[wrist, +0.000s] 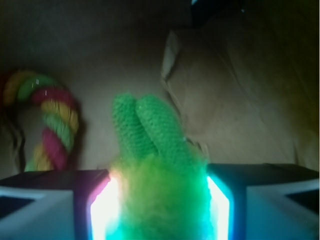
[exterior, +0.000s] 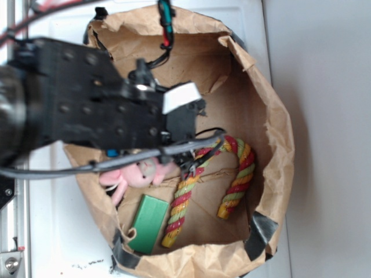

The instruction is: Grab the green animal.

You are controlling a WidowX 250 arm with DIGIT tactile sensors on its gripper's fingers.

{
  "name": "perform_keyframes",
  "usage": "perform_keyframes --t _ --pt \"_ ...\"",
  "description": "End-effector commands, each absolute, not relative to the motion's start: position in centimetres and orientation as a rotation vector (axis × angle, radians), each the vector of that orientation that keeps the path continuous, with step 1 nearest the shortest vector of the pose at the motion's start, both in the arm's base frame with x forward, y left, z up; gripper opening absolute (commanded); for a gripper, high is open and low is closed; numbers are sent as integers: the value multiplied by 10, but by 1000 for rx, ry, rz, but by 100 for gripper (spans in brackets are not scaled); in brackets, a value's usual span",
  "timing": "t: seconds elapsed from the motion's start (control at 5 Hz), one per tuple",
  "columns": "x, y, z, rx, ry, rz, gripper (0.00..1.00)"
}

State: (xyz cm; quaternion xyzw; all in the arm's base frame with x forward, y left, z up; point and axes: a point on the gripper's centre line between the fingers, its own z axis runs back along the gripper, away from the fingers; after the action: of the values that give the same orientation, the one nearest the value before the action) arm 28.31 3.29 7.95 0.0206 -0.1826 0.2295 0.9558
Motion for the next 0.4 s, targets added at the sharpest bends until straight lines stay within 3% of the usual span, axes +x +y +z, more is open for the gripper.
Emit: perform_keyframes --t 0.0,0.2 --pt "285 43 140 9 -406 361 0" --pt "281 43 153 32 -377 310 0"
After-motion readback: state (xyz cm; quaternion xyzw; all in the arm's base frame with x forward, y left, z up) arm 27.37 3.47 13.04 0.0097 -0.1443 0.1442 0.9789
